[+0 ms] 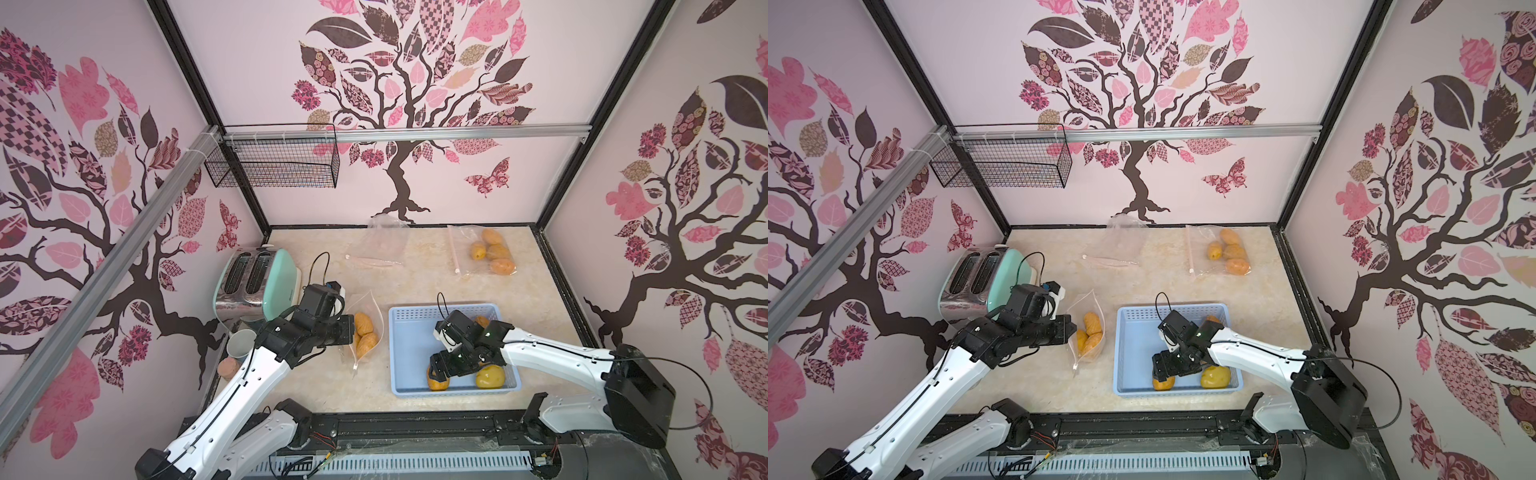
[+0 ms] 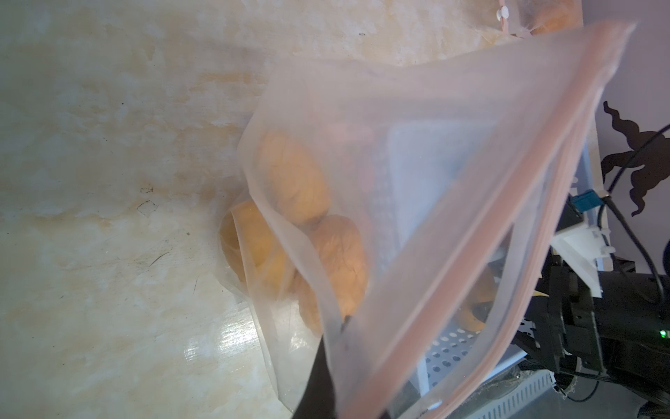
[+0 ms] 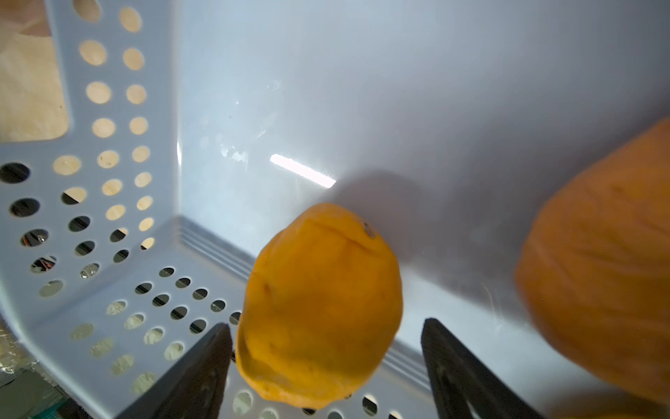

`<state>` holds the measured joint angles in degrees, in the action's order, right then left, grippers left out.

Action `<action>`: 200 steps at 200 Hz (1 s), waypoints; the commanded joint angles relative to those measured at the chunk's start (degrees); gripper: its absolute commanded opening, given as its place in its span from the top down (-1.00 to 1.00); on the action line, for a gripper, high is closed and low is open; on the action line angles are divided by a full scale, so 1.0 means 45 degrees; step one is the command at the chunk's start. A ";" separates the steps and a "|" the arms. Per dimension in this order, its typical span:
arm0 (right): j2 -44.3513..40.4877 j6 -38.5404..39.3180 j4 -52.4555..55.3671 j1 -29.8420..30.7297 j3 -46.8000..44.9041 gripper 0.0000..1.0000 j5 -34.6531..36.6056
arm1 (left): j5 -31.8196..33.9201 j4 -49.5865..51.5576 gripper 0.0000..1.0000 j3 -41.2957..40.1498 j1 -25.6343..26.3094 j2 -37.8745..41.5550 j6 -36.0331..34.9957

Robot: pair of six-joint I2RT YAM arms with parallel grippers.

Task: Put the potatoes into a zipper bag and zip it
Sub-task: Pick up the potato from the basket.

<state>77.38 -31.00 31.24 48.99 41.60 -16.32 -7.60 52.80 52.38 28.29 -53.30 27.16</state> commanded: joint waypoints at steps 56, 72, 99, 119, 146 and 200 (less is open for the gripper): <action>0.1475 -0.0455 -0.1272 0.0267 0.0274 -0.34 -0.0403 | 0.0136 -0.0152 1.00 -0.0332 0.0031 0.0145 0.0034; 0.1405 -0.0359 -0.1137 0.0277 0.0470 -0.24 -0.0197 | 0.0145 -0.0150 1.00 -0.0332 0.0037 0.0179 0.0039; 0.0568 -0.0176 -0.0848 0.0292 0.1118 -0.16 0.0277 | 0.0135 -0.0170 1.00 -0.0329 0.0039 0.0180 0.0059; -0.0398 -0.0108 -0.0798 0.0275 0.1761 -0.13 0.0752 | 0.0144 -0.0150 1.00 -0.0331 0.0035 0.0185 0.0058; -0.1217 -0.0184 -0.1340 0.0368 0.3048 -0.12 0.0211 | 0.0145 -0.0175 1.00 -0.0336 0.0033 0.0186 0.0057; -0.0707 -0.1015 -0.4170 0.1339 0.5329 -0.11 -0.0225 | 0.0243 -0.0248 1.00 -0.0412 0.0029 0.0535 0.0176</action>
<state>72.51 -33.45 19.11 53.98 61.45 -15.79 -7.14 52.77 52.23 28.29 -51.99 27.44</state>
